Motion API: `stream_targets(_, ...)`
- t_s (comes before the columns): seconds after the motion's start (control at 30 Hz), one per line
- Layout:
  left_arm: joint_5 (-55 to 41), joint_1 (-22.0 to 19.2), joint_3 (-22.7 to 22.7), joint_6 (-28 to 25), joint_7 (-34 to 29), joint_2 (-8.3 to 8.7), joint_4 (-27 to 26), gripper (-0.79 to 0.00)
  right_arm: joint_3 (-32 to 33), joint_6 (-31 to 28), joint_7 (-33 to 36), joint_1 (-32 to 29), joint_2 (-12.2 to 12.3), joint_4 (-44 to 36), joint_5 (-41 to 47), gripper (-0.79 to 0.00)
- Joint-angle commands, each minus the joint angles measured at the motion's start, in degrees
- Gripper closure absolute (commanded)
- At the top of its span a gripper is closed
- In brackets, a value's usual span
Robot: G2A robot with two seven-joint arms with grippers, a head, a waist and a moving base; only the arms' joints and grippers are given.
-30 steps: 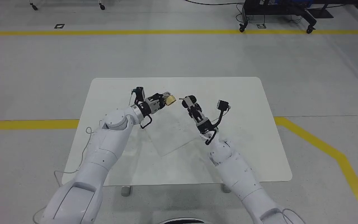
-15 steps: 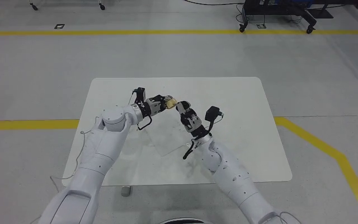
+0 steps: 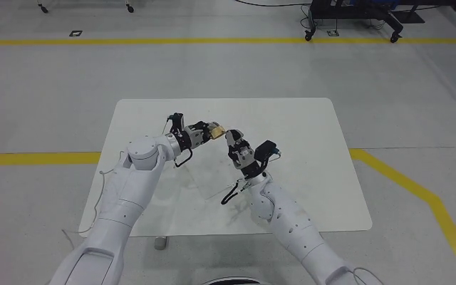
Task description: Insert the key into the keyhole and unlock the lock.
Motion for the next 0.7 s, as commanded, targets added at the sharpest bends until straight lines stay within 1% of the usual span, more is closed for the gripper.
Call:
stream_targets(0.0,0.1,0.1,0.1,0.0,0.0,0.05,-0.3,0.0,-0.2,0.1,-0.4,0.3,-0.1,0.5,-0.1,0.0)
stream_targets(0.27,-0.7,0.5,-0.3,-0.4,-0.1,0.26,-0.9,0.0,-1.0,0.2,0.8,1.4,-0.5,2.2,0.7,0.0)
stream_targets(0.67,-2.1,0.6,-0.7,-1.1,0.7,0.45,-0.8,0.0,-1.5,1.3,0.7,1.5,-0.7,3.3,0.4,0.0)
